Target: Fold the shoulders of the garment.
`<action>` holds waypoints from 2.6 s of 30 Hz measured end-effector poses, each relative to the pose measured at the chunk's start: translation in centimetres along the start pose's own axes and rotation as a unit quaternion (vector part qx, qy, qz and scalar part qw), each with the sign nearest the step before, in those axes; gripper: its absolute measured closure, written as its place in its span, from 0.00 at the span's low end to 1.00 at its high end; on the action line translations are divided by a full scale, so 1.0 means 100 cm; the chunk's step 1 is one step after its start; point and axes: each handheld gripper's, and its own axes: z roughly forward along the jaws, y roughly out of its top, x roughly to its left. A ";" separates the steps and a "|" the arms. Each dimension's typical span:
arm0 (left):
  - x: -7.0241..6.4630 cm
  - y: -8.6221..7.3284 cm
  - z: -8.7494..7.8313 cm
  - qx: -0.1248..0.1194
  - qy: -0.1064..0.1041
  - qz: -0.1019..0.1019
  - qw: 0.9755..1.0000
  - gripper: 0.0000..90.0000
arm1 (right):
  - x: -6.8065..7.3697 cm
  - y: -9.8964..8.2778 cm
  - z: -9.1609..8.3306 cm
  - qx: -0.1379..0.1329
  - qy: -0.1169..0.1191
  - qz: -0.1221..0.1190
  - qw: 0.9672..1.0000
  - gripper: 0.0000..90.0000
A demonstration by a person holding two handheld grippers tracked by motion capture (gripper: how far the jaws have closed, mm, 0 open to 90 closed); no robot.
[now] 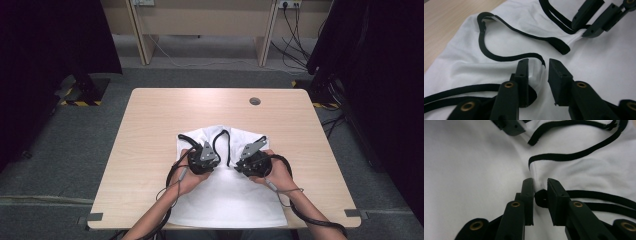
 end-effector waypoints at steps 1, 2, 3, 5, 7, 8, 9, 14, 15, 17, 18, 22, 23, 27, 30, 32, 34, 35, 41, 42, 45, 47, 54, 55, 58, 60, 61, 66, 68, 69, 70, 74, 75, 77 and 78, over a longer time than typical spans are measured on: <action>0.000 0.000 0.000 0.000 0.000 0.000 1.000 0.69 | 0.000 0.000 0.000 0.000 0.000 0.000 1.000 0.78; 0.000 0.000 0.000 0.000 0.000 0.000 1.000 0.69 | -0.006 0.003 -0.008 -0.017 -0.009 0.018 1.000 0.78; 0.006 0.003 -0.002 -0.006 0.008 -0.012 1.000 0.69 | -0.006 0.003 -0.008 -0.017 -0.009 0.018 1.000 0.77; 0.011 0.006 0.005 -0.003 0.007 -0.019 1.000 0.68 | -0.012 0.005 -0.007 -0.017 -0.025 0.032 0.999 0.75; 0.011 0.006 0.005 -0.003 0.007 -0.019 1.000 0.68 | -0.015 0.005 0.002 -0.006 -0.028 0.046 0.999 0.75; 0.011 0.007 0.016 0.010 -0.001 -0.019 1.000 0.68 | -0.015 0.005 0.002 -0.006 -0.028 0.046 0.999 0.73; 0.011 0.007 0.016 0.010 -0.001 -0.019 1.000 0.67 | -0.015 0.005 0.002 -0.006 -0.028 0.046 0.999 0.73; 0.007 0.003 0.034 0.049 -0.016 -0.013 0.999 0.68 | -0.011 -0.001 0.020 0.022 -0.032 0.046 0.998 0.72; 0.007 0.003 0.034 0.049 -0.016 -0.013 0.999 0.68 | -0.010 -0.005 0.024 0.027 -0.034 0.044 0.998 0.72; 0.005 0.000 0.035 0.058 -0.018 -0.013 0.998 0.69 | -0.010 -0.005 0.024 0.027 -0.034 0.044 0.998 0.72; 0.005 0.000 0.035 0.058 -0.018 -0.013 0.998 0.69 | -0.009 -0.005 0.024 0.027 -0.035 0.043 0.998 0.72; 0.004 -0.005 0.034 0.064 -0.018 -0.012 0.998 0.68 | -0.008 -0.005 0.024 0.028 -0.036 0.041 0.998 0.72; 0.004 -0.005 0.034 0.064 -0.018 -0.012 0.998 0.68 | -0.007 -0.004 0.024 0.031 -0.036 0.038 0.998 0.70; 0.006 -0.004 0.033 0.054 -0.014 -0.015 0.998 0.66 | -0.008 -0.001 0.018 0.010 -0.035 0.046 0.998 0.70; 0.007 -0.002 0.033 0.049 -0.011 -0.019 0.999 0.65 | -0.009 0.002 0.017 0.004 -0.043 0.048 0.998 0.68; 0.007 -0.002 0.035 0.055 -0.012 -0.019 0.998 0.65 | -0.009 0.002 0.021 0.014 -0.044 0.046 0.998 0.68; 0.005 -0.003 0.037 0.059 -0.012 -0.016 0.998 0.65 | -0.008 0.001 0.025 0.021 -0.044 0.043 0.998 0.68; 0.005 -0.004 0.038 0.061 -0.012 -0.016 0.998 0.65 | -0.007 0.000 0.027 0.024 -0.044 0.041 0.998 0.67; 0.005 -0.007 0.037 0.056 -0.010 -0.022 0.998 0.65 | -0.006 -0.004 0.029 0.016 -0.045 0.043 0.998 0.67; 0.005 -0.007 0.037 0.055 -0.009 -0.022 0.998 0.65 | -0.006 -0.005 0.029 0.016 -0.046 0.042 0.998 0.67; 0.005 -0.007 0.037 0.055 -0.006 -0.022 0.998 0.64 | -0.004 -0.005 0.029 0.016 -0.050 0.040 0.998 0.67; 0.004 -0.006 0.036 0.051 -0.001 -0.021 0.998 0.61 | -0.004 -0.005 0.029 0.015 -0.050 0.040 0.998 0.65; 0.003 -0.006 0.037 0.050 0.000 -0.022 0.998 0.58 | -0.004 -0.003 0.025 0.010 -0.055 0.046 0.997 0.62; 0.003 -0.006 0.036 0.049 0.001 -0.024 0.999 0.59 | -0.004 -0.004 0.027 0.013 -0.056 0.045 0.997 0.62; 0.003 -0.005 0.034 0.045 0.004 -0.030 0.999 0.58 | -0.004 -0.005 0.028 0.012 -0.055 0.047 0.997 0.60; 0.003 -0.006 0.032 0.045 0.005 -0.034 0.998 0.56 | -0.004 -0.005 0.026 0.007 -0.057 0.050 0.997 0.56; 0.004 -0.006 0.032 0.044 0.006 -0.036 0.998 0.56 | -0.004 -0.005 0.025 0.003 -0.058 0.051 0.997 0.54; 0.003 -0.005 0.027 0.038 0.008 -0.052 0.998 0.46 | -0.004 -0.003 0.017 -0.008 -0.068 0.059 0.996 0.44; 0.002 -0.004 0.024 0.036 0.012 -0.054 0.998 0.41 | -0.006 -0.002 0.014 -0.012 -0.077 0.065 0.995 0.40; 0.002 -0.004 0.023 0.035 0.012 -0.054 0.998 0.39 | -0.007 -0.003 0.013 -0.015 -0.078 0.068 0.994 0.40; 0.002 -0.004 0.022 0.034 0.014 -0.054 0.998 0.37 | -0.008 -0.003 0.011 -0.016 -0.077 0.071 0.994 0.38; 0.001 -0.004 0.016 0.029 0.017 -0.055 0.998 0.33 | -0.010 -0.006 0.005 -0.022 -0.078 0.083 0.993 0.34; 0.001 -0.004 0.014 0.028 0.018 -0.054 0.998 0.33 | -0.011 -0.007 0.004 -0.023 -0.078 0.084 0.993 0.33; 0.002 -0.005 0.010 0.023 0.019 -0.059 0.998 0.31 | -0.012 -0.010 0.001 -0.024 -0.077 0.089 0.993 0.31; 0.002 -0.006 0.007 0.021 0.019 -0.061 0.998 0.31 | -0.012 -0.011 -0.001 -0.025 -0.076 0.092 0.993 0.31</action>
